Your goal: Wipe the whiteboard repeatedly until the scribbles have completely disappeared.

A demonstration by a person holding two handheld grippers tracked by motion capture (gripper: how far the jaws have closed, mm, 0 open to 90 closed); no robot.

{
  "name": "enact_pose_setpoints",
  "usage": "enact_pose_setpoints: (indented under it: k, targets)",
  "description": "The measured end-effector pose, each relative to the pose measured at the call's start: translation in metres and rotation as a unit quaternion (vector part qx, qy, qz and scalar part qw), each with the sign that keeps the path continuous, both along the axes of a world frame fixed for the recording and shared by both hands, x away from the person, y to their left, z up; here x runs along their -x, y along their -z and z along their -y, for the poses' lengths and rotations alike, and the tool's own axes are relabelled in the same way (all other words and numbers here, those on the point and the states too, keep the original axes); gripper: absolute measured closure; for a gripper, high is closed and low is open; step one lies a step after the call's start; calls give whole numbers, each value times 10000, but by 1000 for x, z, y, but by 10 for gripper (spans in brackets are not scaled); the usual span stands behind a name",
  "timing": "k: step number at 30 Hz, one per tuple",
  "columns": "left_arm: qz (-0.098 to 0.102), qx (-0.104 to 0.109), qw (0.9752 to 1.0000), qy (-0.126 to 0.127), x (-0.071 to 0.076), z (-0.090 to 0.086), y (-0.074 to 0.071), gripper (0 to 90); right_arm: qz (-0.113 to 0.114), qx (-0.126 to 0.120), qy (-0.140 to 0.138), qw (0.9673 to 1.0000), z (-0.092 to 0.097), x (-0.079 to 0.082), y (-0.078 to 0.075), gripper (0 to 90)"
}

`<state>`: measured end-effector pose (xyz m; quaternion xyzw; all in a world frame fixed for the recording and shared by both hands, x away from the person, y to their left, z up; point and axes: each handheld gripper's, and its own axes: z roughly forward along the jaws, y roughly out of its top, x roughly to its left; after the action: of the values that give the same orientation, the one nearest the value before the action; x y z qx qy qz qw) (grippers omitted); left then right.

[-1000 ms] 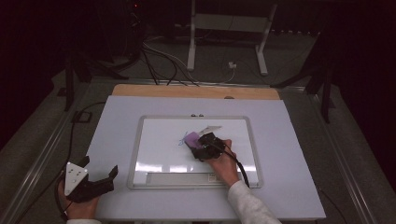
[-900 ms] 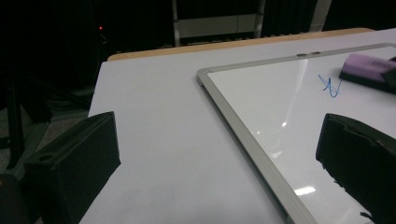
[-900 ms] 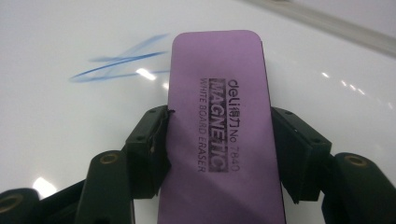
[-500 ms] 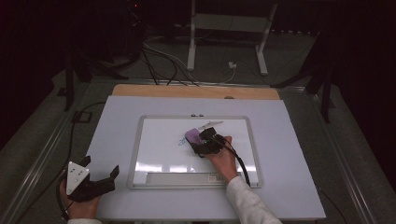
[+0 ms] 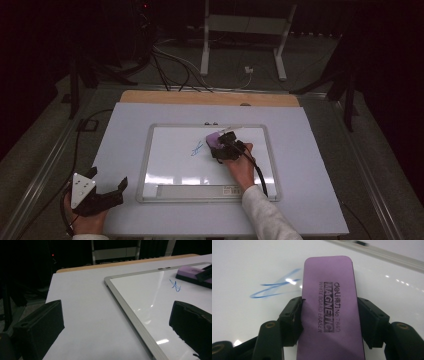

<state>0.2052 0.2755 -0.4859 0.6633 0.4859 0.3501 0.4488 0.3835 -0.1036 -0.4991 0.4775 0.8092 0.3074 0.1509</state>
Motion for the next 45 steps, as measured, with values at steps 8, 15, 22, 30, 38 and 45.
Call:
enact_pose_setpoints:
  k: [8, 15, 22, 30, 38, 45]
  targets:
    - [-4, 12, 10000, -7, 0, 0, 0, 4, -97, -113, -745, 9971, -24, 14, 0, 409]
    - [0, 24, 10000, -11, 0, -1, 0, 5, 19, -83, 130, 9999, 3, -12, 1, 409]
    - [-17, 15, 10000, 6, -1, 0, 1, 4, -9, -150, -78, 9999, -17, -5, 2, 409]
    - [4, 22, 10000, 1, 0, 0, 0, 5, -147, -6, -948, 9954, -47, 15, -2, 409]
    - [11, 86, 10000, -22, 0, -2, 1, 5, 35, 126, 201, 9997, -23, -9, 0, 410]
    - [12, 50, 10000, -7, 0, 0, 0, 4, -129, -19, -698, 9975, -45, 10, -1, 409]
